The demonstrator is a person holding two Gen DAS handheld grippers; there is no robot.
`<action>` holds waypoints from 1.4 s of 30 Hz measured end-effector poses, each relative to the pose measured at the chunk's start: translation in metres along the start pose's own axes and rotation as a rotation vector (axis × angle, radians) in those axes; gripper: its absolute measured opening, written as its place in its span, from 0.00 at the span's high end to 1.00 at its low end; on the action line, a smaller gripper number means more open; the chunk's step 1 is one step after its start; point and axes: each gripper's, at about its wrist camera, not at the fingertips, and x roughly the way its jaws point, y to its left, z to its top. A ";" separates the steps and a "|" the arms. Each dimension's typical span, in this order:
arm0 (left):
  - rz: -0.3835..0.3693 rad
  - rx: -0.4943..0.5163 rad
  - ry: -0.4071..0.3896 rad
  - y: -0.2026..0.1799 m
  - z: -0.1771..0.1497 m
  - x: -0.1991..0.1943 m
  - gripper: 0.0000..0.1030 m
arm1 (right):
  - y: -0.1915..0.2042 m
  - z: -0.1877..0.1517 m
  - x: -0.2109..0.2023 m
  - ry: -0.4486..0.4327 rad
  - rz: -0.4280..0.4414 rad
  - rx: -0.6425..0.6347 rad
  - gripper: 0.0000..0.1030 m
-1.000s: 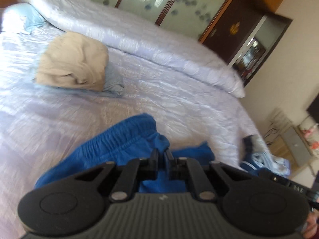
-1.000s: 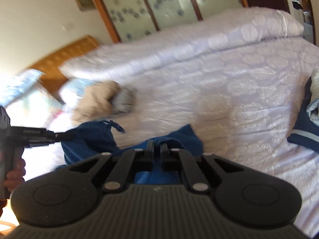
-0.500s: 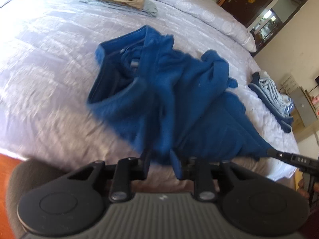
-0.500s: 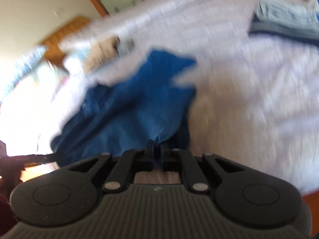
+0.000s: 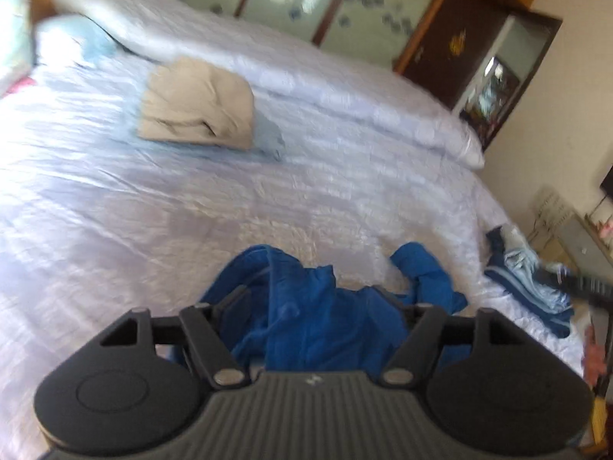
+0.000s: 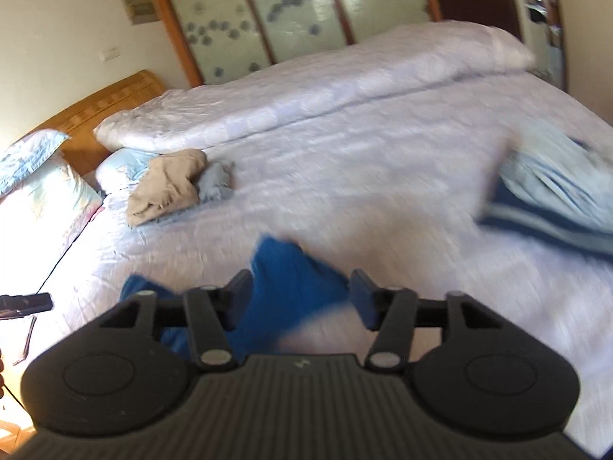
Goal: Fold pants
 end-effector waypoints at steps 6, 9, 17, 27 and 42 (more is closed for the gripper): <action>-0.003 0.077 0.107 -0.007 -0.012 0.050 0.34 | 0.031 0.040 0.128 0.183 0.085 -0.027 0.33; -0.026 0.138 0.170 -0.013 -0.018 0.066 0.76 | 0.047 0.036 0.179 0.315 0.028 -0.143 0.36; -0.116 0.041 0.037 -0.002 -0.008 0.022 0.96 | 0.008 0.043 0.107 0.078 0.012 -0.107 0.96; -0.172 -0.065 0.096 0.008 -0.067 -0.017 0.96 | -0.078 -0.097 -0.046 0.062 -0.058 0.256 0.91; -0.132 -0.112 0.097 0.016 -0.070 -0.020 0.63 | -0.082 -0.096 -0.052 0.022 -0.085 0.303 0.54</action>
